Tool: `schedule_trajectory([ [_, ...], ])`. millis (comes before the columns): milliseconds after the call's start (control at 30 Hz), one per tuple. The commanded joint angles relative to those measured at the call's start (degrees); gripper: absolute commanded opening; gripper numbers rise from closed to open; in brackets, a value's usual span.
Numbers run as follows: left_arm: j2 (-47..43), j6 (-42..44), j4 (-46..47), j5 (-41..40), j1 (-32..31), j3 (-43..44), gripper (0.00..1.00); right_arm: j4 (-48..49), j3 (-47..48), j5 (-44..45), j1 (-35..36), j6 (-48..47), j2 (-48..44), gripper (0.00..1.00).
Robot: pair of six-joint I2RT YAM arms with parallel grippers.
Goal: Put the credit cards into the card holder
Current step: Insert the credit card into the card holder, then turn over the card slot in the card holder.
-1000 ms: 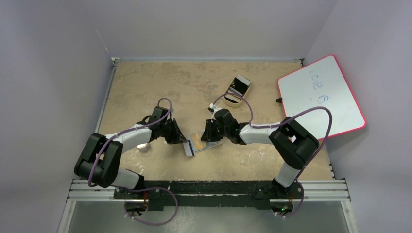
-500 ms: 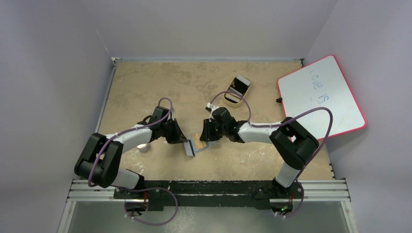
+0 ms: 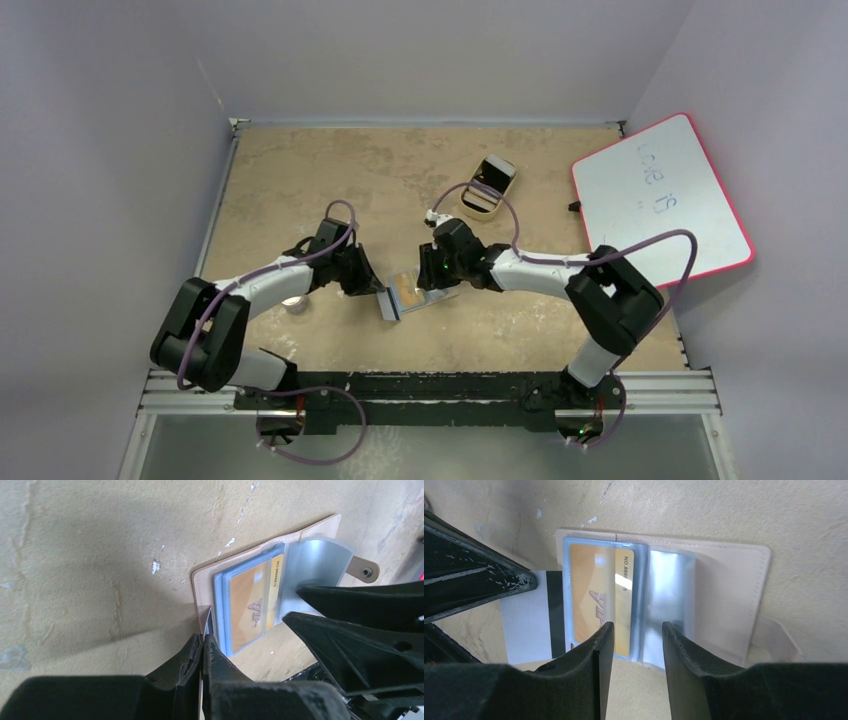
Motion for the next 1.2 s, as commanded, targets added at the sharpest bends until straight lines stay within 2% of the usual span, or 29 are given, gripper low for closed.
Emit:
schedule_trajectory([
  [0, -1.43, 0.85, -4.18, -5.88, -0.05, 1.89, 0.00, -3.91, 3.34, 5.65, 1.42, 1.19, -3.52, 0.43],
  [167, -0.77, 0.66, -3.01, -5.00, -0.03, 1.57, 0.00, -5.70, 6.06, 9.59, 4.82, 2.97, -2.85, 0.41],
  [367, -0.94, 0.33, -2.37, -4.56, -0.02, 1.60, 0.00, -7.90, 10.12, 13.20, 7.53, 3.09, 0.70, 0.32],
  [600, -0.95, -0.14, -1.40, -3.90, -0.04, 1.04, 0.00, -8.30, 13.23, 13.19, 10.11, 2.62, 3.88, 0.24],
  [967, -0.88, -0.07, -0.93, -3.47, -0.02, 0.64, 0.00, -14.92, 17.06, 21.45, 11.77, 3.41, 6.68, 0.25],
  [1167, -0.70, -0.07, -0.65, -3.30, -0.03, 0.52, 0.00, -16.11, 17.68, 22.88, 11.77, 3.39, 7.33, 0.24],
])
